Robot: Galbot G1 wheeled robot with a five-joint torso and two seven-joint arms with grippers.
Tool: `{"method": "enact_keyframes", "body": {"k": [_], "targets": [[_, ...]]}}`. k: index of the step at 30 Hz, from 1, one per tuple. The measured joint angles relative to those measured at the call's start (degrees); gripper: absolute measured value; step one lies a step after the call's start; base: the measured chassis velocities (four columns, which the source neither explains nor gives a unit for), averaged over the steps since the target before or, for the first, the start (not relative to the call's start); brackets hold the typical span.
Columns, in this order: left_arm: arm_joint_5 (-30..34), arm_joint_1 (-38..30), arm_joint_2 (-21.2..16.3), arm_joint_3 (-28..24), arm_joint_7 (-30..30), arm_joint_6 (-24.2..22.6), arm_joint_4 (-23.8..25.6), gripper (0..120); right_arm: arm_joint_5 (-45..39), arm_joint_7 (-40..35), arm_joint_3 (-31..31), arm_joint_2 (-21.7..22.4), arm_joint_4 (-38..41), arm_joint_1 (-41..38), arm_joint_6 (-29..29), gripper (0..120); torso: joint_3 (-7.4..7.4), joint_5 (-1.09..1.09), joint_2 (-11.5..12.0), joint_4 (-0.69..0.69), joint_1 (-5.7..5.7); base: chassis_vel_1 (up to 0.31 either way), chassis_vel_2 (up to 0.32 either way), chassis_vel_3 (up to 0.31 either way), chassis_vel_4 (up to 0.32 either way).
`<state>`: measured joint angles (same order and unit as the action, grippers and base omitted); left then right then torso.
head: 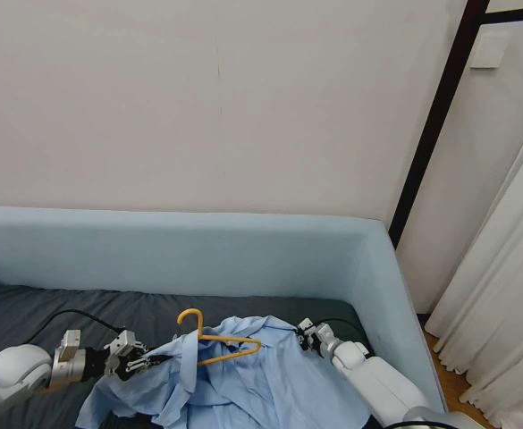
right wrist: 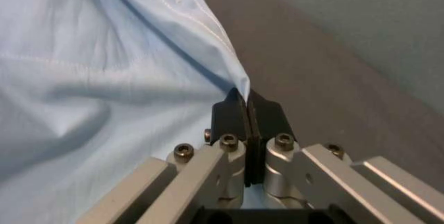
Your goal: Pick up the clothes from the sofa and hang them on the clothes hanger.
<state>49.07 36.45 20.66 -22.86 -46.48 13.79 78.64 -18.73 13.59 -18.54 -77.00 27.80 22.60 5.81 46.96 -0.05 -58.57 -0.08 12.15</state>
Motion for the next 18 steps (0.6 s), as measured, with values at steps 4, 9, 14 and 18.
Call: {"method": "enact_keyframes", "body": {"k": [4,9,14,18], "targets": [[-0.07,-0.06,-0.35,0.01,0.00,0.12,0.29,7,-2.05,-1.11,-0.18,1.89,3.13,0.12,0.20,0,0.00,0.00,0.00,0.00,0.00,0.000,0.000,0.000,0.000],[-0.25,-0.70,-0.41,0.00,0.06,0.21,0.04,7,-5.81,-3.09,-0.36,5.75,8.74,-0.41,-1.27,0,0.00,0.01,0.00,0.01,0.00,0.000,0.000,0.000,0.000],[-0.79,-1.34,-0.58,-0.25,0.10,0.25,0.22,7,-9.55,-4.46,-0.29,9.46,13.12,-1.81,-3.39,0,0.00,0.01,-0.01,-0.01,0.00,0.000,0.000,0.000,0.000],[-1.76,-1.78,-0.60,-0.67,0.41,0.30,0.26,7,-12.33,-6.27,-0.35,12.48,19.09,-2.12,-6.28,0,0.00,0.00,-0.01,0.00,0.00,0.000,0.000,0.000,0.000]]}}
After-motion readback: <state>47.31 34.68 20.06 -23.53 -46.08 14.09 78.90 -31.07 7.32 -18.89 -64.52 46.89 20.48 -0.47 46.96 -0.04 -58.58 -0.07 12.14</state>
